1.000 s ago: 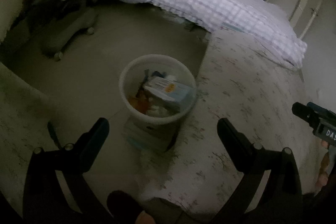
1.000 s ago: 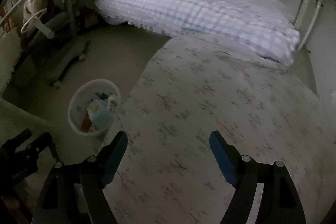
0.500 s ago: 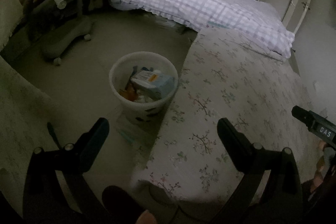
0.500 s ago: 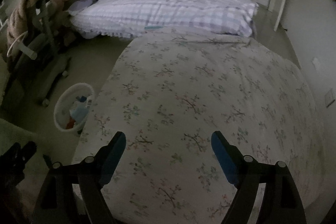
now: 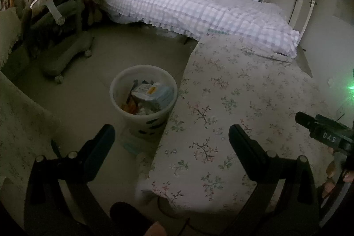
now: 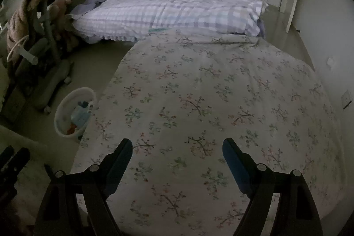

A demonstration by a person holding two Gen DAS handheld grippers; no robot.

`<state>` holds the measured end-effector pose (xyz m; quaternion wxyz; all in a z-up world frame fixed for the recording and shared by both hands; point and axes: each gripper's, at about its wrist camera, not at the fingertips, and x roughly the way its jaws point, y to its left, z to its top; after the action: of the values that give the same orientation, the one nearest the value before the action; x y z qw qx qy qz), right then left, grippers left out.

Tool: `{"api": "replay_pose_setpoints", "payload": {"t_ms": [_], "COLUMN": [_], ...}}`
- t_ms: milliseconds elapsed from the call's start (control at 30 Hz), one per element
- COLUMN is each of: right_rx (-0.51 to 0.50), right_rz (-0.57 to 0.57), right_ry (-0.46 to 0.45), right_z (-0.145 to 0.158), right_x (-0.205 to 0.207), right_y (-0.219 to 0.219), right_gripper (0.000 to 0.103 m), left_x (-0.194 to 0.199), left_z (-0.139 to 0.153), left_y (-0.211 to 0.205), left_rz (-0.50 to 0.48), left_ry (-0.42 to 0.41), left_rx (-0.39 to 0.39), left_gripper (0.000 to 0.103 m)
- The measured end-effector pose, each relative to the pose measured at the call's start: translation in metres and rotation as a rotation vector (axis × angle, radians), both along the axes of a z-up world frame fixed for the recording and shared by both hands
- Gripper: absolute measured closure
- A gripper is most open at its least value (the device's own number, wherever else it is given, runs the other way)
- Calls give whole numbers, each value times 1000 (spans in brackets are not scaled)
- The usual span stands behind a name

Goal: Collect trash

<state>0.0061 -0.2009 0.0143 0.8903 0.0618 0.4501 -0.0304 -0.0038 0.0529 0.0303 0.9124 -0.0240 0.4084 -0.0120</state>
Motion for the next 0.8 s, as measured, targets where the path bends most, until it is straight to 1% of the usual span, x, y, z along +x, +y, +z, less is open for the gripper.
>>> {"api": "replay_pose_setpoints", "payload": {"t_ms": [167, 400, 800], "right_rx": [-11, -2, -14], "right_rz": [-3, -9, -11], "right_ry": [-6, -11, -30], "right_z": [-2, -1, 0], "right_x": [-1, -5, -13], "right_y": [-3, -8, -17], "right_gripper": [18, 18, 18], "left_x": [1, 1, -1], "left_z": [-1, -2, 0], "left_y": [-4, -5, -20], "left_rz": [8, 20, 18], "left_ry": [-2, -1, -25], "left_rx": [-2, 0, 49], "left_gripper": [1, 1, 1]}}
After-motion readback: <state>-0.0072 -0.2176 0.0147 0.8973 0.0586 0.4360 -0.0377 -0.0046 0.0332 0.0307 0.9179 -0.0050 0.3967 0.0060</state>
